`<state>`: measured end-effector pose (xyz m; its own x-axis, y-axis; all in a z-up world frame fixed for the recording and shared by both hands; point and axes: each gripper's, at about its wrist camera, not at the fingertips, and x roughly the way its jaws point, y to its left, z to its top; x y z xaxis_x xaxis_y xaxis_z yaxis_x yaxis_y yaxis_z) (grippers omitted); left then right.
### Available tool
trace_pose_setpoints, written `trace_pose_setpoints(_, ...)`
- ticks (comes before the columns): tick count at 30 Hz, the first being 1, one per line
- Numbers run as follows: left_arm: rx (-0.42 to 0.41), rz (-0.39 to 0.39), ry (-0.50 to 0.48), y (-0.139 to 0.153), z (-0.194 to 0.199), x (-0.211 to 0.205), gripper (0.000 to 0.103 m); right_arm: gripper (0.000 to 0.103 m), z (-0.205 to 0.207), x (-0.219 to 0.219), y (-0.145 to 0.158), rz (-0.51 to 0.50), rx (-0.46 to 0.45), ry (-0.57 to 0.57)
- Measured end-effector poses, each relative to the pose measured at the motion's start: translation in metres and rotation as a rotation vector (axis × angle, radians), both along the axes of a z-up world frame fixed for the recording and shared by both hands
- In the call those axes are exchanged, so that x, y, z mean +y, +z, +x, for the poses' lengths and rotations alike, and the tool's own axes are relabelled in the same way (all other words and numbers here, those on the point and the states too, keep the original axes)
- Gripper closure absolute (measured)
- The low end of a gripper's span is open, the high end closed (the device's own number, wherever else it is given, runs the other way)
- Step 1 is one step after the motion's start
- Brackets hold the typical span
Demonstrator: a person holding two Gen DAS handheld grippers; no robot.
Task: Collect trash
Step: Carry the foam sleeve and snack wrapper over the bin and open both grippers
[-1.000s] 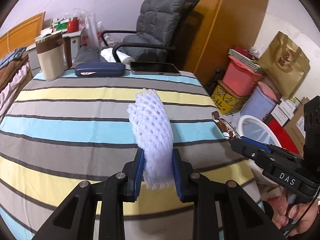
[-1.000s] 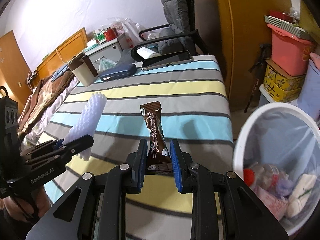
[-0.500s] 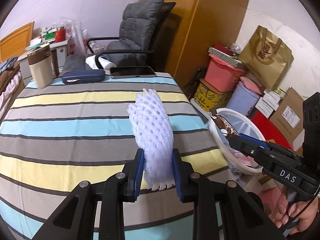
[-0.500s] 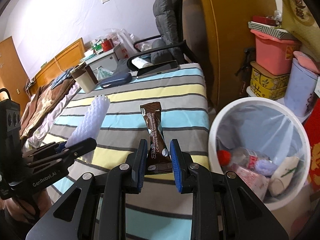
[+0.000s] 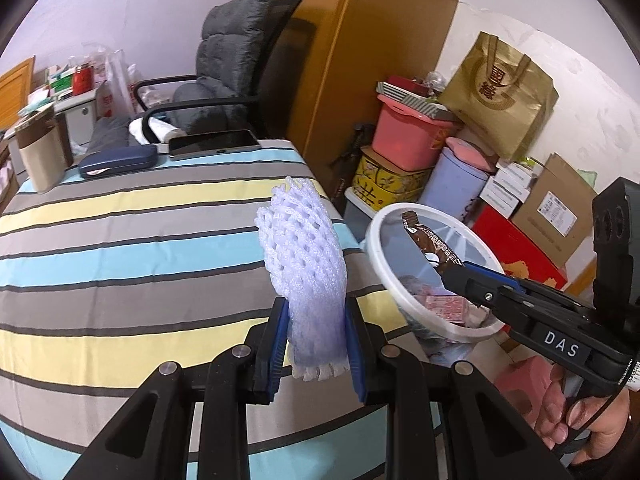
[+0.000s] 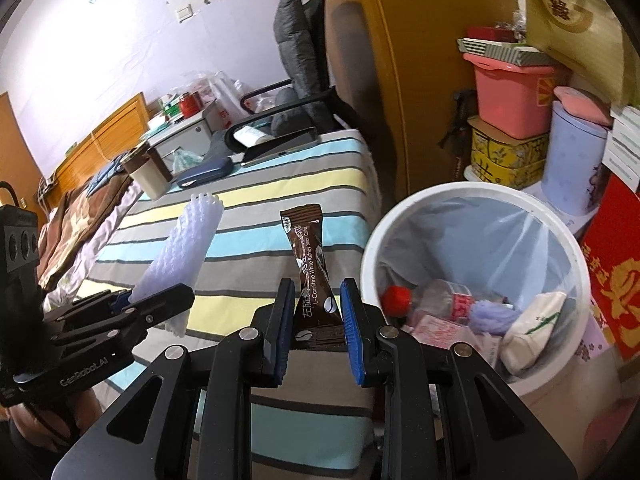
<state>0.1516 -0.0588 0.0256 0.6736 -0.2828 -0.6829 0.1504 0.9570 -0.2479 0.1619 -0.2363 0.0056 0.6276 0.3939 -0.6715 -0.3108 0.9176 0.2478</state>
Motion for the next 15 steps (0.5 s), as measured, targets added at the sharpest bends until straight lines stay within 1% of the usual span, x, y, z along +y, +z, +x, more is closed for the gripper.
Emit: trace_pose_setpoints(15,0.018,-0.007,-0.126,-0.005,0.028,-0.054,0.075,0.077,0.003,-0.046,-0.006,0.002,0.018,-0.109)
